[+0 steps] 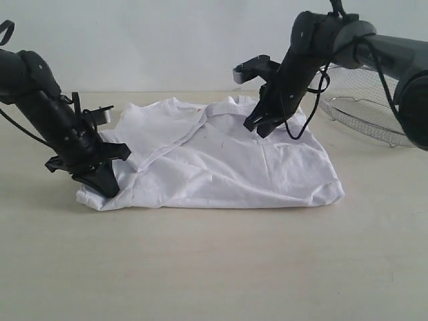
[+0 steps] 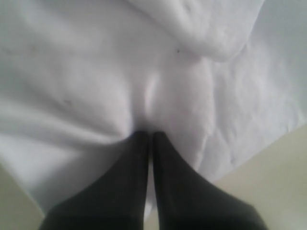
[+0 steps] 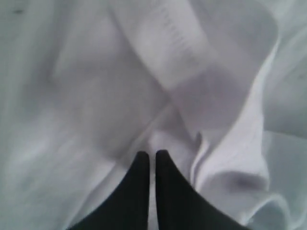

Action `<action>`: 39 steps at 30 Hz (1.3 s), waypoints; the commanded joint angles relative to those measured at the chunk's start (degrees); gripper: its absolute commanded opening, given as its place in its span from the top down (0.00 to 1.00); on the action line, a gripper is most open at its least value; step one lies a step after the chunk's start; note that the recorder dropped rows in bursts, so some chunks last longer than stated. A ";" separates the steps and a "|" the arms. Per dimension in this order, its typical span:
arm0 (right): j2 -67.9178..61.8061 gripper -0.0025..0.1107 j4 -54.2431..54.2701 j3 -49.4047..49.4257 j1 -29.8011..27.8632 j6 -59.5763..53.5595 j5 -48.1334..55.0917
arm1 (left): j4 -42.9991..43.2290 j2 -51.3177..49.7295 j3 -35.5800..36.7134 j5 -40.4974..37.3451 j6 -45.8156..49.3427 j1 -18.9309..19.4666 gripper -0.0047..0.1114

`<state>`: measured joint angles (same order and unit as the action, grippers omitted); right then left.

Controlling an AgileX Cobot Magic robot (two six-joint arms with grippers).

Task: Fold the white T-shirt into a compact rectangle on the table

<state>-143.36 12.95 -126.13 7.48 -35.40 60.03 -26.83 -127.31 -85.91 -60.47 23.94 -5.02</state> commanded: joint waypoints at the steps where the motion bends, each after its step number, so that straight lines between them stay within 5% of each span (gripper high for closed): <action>1: -2.04 0.98 -8.07 -0.34 0.10 4.71 -11.14 | 0.51 -1.46 0.58 -1.44 0.00 -0.27 0.92; 6: -2.95 0.98 -20.56 -0.45 -0.76 20.02 -20.85 | 0.51 -1.46 0.58 -1.57 0.00 -0.27 0.92; 11: -3.08 0.98 -21.54 -1.48 -2.48 25.66 -24.84 | 0.63 -1.46 0.58 -1.57 0.00 -0.27 0.92; 18: -1.42 0.98 -24.08 -2.01 -5.15 29.36 -20.77 | 1.27 -1.46 0.58 -1.31 0.00 -0.27 0.92; 26: 6.84 0.98 -21.59 -2.01 -5.17 20.69 -6.69 | 1.25 -1.36 0.58 -0.67 1.11 -0.27 0.92; 31: 9.61 0.98 -4.76 -2.01 -5.15 6.78 5.39 | 1.14 -1.36 0.58 -0.14 1.11 -0.27 0.92; 39: 5.11 0.98 2.08 -1.77 -5.03 6.75 9.93 | 0.59 -1.36 0.58 -0.14 1.96 -0.27 0.92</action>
<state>-137.23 11.81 -127.95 2.57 -28.11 69.28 -27.20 -127.58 -85.91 -60.90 25.37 -5.02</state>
